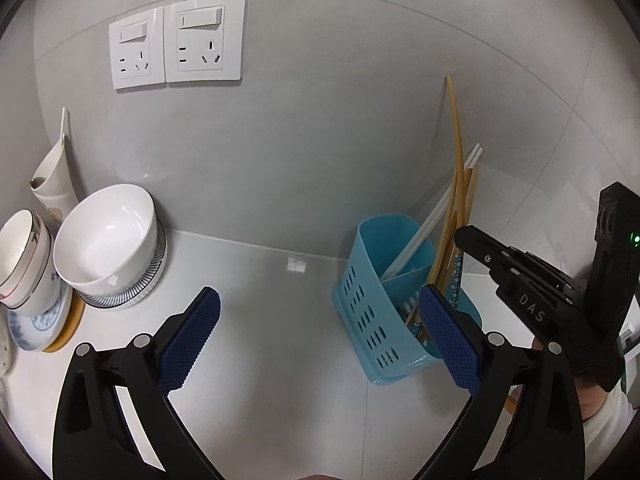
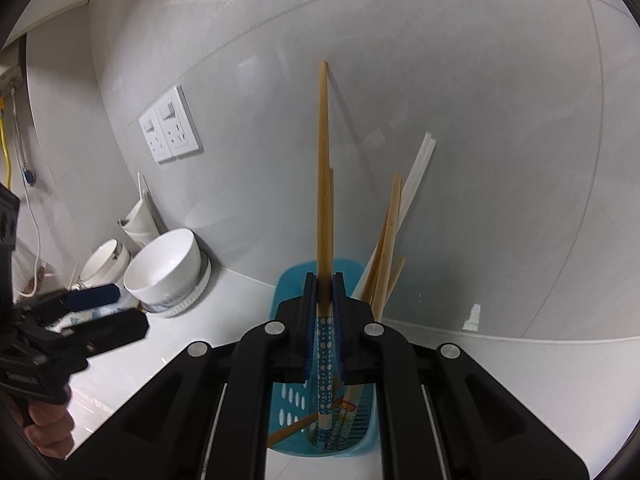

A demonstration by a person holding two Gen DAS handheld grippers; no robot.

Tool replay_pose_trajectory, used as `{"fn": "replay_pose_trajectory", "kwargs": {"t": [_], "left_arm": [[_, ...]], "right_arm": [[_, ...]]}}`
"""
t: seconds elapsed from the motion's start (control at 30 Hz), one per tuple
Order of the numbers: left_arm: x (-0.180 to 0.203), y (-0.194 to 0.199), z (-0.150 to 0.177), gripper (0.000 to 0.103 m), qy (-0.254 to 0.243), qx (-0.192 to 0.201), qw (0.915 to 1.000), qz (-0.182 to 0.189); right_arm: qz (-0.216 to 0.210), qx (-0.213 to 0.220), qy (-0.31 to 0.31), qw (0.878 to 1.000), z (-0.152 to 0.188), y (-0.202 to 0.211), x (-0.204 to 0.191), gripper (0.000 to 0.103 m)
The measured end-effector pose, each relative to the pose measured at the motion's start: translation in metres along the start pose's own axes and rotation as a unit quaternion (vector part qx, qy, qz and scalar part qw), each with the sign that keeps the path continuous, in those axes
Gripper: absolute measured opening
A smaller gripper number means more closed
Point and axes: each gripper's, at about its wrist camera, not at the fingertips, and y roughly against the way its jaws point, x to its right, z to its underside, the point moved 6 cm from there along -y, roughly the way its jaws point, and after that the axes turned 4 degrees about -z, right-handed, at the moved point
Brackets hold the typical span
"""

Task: Organize utensils
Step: 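Lower the right tool's chopstick into the holder and open the right tool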

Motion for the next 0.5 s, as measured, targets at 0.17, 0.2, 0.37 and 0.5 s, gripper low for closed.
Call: {"fn": "replay_pose_trajectory", "kwargs": {"t": [0.17,0.2,0.37,0.5], "left_arm": [[0.003,0.005,-0.001,0.097,0.000,0.002,1.0000,0.000],[0.004,0.006,0.000,0.097,-0.001,0.002,1.0000,-0.001],[0.004,0.008,0.005,0.097,0.005,-0.001,0.9999,-0.010],[0.005,0.017,0.012,0.097,0.011,-0.003,0.9998,-0.018]], "right_arm": [[0.031,-0.006,0.008,0.999,0.002,0.008,0.003,0.038],[0.046,-0.001,0.012,0.999,0.002,0.013,0.005,0.049],[0.080,0.003,0.018,0.997,0.003,0.034,0.008,0.070],[0.107,0.003,0.006,0.994,0.008,0.056,0.014,0.090]]}}
